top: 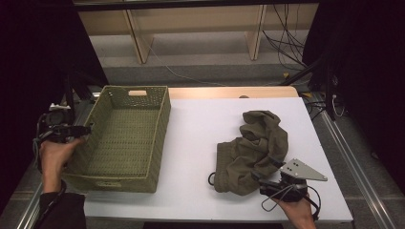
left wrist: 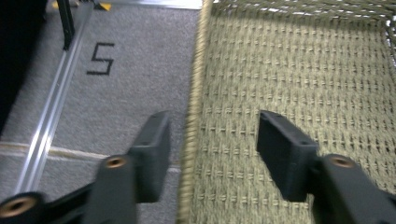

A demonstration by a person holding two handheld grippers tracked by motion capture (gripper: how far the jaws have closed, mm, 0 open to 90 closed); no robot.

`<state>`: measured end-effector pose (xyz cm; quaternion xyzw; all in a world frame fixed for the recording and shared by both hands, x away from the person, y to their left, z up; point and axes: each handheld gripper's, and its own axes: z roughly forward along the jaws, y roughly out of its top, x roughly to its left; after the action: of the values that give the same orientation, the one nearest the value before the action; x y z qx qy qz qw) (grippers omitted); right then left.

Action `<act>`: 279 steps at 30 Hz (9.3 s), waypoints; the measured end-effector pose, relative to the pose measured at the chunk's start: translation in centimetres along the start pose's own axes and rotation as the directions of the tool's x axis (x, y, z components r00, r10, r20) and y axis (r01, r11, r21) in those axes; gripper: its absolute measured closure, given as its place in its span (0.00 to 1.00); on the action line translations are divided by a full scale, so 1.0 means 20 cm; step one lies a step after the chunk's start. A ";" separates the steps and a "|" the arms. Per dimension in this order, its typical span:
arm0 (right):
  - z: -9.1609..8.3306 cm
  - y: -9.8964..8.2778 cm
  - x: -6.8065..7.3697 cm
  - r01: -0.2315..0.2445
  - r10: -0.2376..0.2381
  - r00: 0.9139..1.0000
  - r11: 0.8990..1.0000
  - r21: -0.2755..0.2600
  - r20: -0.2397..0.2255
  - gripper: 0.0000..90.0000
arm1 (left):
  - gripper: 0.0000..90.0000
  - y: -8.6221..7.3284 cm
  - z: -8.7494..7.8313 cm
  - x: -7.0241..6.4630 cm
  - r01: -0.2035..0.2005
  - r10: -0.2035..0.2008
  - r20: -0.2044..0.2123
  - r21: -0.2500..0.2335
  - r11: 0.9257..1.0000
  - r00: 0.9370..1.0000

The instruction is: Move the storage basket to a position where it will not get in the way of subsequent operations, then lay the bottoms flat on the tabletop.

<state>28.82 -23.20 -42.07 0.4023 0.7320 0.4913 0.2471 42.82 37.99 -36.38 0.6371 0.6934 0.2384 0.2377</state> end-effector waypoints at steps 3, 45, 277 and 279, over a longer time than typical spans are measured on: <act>0.01 0.00 0.00 0.002 -0.002 1.000 1.000 0.011 -0.001 0.27 | 0.36 0.02 -0.02 -0.07 -0.019 0.020 0.031 -0.020 1.000 0.999; 0.04 -0.01 0.03 0.013 -0.009 0.998 0.998 0.059 -0.066 0.26 | 0.16 -0.13 -0.23 -0.93 -0.104 0.298 0.577 -0.345 0.933 0.760; 0.48 0.20 -0.24 -0.048 0.013 0.997 0.882 0.468 0.077 0.96 | 0.18 -0.60 -0.06 -1.31 -0.284 0.453 0.559 -0.364 0.887 0.695; 0.43 0.18 -0.19 -0.037 0.013 0.998 0.884 0.466 0.054 0.96 | 0.18 -0.60 -0.06 -1.31 -0.286 0.452 0.558 -0.363 0.887 0.696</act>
<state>38.70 -21.16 -42.23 0.4712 0.8170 0.2942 0.1546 34.79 10.97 -42.42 0.7712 0.3948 0.1397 0.4794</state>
